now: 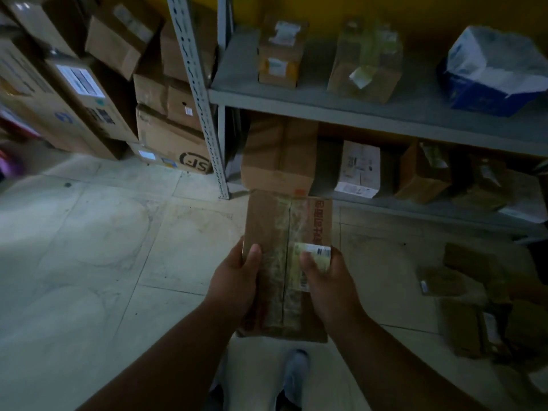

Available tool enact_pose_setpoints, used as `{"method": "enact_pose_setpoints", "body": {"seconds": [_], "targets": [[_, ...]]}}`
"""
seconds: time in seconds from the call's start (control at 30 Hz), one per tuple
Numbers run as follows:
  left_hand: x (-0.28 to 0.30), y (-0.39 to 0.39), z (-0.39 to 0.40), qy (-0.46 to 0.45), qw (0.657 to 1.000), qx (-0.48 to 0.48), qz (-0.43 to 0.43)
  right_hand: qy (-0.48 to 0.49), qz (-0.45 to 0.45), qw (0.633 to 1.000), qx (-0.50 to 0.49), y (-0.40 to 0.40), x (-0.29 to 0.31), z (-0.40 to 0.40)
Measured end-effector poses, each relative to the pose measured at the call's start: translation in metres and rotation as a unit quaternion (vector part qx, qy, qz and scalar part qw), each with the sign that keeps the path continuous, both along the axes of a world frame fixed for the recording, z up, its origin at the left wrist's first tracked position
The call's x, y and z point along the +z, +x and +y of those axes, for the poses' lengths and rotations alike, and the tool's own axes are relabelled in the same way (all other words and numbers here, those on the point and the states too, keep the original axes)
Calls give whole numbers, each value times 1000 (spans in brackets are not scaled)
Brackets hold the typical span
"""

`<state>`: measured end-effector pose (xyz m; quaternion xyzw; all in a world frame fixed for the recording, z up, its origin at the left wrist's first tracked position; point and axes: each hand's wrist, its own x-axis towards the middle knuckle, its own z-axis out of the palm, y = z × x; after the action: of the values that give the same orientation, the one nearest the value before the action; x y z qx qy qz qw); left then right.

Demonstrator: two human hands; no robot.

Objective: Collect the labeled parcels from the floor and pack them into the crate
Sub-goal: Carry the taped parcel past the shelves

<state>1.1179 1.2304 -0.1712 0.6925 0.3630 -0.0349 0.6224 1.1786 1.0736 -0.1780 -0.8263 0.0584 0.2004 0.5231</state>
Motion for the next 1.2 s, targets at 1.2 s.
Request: {"method": "enact_pose_setpoints", "body": {"seconds": [1.2], "targets": [[-572, 83, 47, 190, 882, -313, 296, -202, 159, 964, 61, 64, -603, 72]]}}
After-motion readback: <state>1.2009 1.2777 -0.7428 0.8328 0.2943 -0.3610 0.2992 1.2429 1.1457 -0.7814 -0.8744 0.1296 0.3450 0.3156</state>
